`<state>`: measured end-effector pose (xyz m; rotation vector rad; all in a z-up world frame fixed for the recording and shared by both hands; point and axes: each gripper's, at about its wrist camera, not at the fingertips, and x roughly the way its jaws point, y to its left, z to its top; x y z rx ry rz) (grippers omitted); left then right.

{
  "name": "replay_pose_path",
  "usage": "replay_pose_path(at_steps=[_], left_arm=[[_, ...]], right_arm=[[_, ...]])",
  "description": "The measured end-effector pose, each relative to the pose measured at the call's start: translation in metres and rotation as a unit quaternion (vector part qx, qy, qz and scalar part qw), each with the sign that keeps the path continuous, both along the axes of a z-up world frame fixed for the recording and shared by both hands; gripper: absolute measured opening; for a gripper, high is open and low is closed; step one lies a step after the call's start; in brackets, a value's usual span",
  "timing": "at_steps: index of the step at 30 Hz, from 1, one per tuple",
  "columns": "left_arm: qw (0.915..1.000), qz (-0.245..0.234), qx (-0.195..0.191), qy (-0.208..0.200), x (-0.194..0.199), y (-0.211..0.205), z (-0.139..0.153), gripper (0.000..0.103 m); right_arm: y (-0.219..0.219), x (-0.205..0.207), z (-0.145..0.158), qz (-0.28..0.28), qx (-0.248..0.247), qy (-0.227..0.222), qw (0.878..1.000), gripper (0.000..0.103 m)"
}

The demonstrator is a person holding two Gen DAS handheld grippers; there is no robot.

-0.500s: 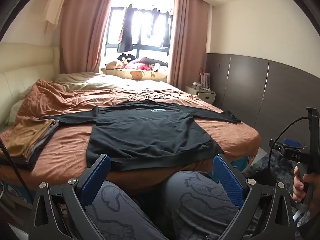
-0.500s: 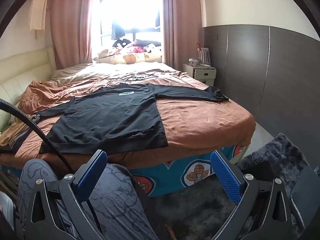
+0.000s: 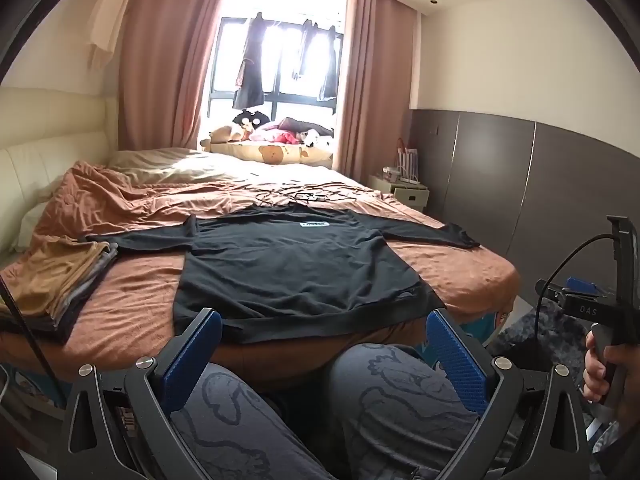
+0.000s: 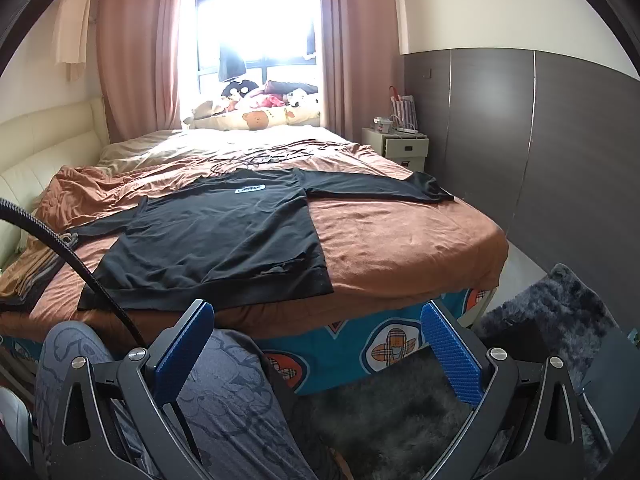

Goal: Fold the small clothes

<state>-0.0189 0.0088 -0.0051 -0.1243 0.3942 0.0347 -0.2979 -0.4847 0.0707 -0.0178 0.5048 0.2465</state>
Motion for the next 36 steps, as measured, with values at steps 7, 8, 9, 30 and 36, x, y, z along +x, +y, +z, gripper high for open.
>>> replay_pose_path(at_steps=[7, 8, 9, 30, 36], left_arm=[[1.0, 0.001, 0.0, -0.001, -0.002, 0.002, 0.0, 0.103], [1.0, 0.001, 0.0, -0.002, -0.002, 0.002, 0.0, 0.103], [1.0, 0.002, 0.0, -0.002, -0.003, 0.002, 0.0, 0.103], [0.9999, 0.004, -0.01, -0.006, -0.01, 0.012, 0.003, 0.103], [0.9998, 0.013, -0.013, -0.009, -0.012, 0.015, 0.007, 0.103]], right_arm=[[0.004, -0.002, 0.001, 0.002, -0.005, -0.002, 1.0, 0.103], [0.005, -0.002, 0.001, 0.002, -0.006, -0.001, 1.0, 0.103], [0.006, -0.002, 0.0, 0.002, -0.004, 0.001, 1.0, 0.103], [0.001, -0.003, 0.002, -0.001, 0.028, -0.004, 1.0, 0.103], [-0.004, 0.002, 0.0, 0.007, 0.041, -0.006, 0.999, 0.103]])
